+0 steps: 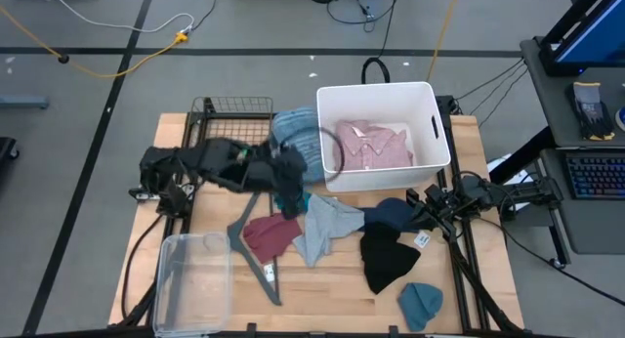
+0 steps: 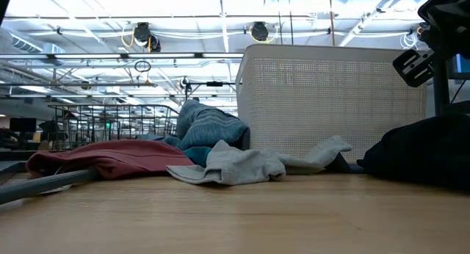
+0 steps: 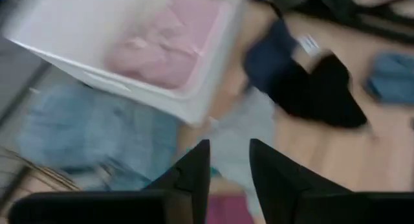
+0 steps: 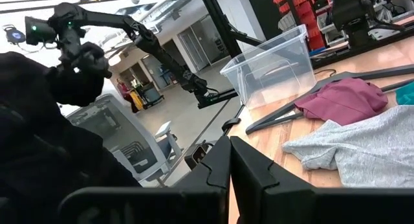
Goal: Pick & Place Cloths
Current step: Put the pink boxers into the transparent bin
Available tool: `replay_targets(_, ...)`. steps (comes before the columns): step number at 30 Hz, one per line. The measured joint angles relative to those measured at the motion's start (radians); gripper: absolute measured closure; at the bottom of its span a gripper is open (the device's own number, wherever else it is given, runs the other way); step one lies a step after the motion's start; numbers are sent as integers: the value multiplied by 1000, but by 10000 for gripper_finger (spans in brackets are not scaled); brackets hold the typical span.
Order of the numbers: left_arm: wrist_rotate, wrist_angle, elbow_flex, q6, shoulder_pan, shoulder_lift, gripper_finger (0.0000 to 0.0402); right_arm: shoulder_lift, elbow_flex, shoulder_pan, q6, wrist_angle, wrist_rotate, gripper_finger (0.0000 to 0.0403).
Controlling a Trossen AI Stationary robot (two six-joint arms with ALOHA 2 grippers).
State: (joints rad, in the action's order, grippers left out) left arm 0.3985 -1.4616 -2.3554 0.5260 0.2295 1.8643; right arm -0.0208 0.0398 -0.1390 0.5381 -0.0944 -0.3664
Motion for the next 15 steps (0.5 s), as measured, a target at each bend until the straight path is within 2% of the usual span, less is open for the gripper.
replay_targets(4,-71,-20,16,50,53,17,324,0,0,0,0,0,0,399)
replay_targets(11,-87,-62,93,121,98,25,388,0,0,0,0,-1,-1,399)
replay_targets(15,-88,-53,136,152,98,23,393,0,0,0,0,-2,-1,399)
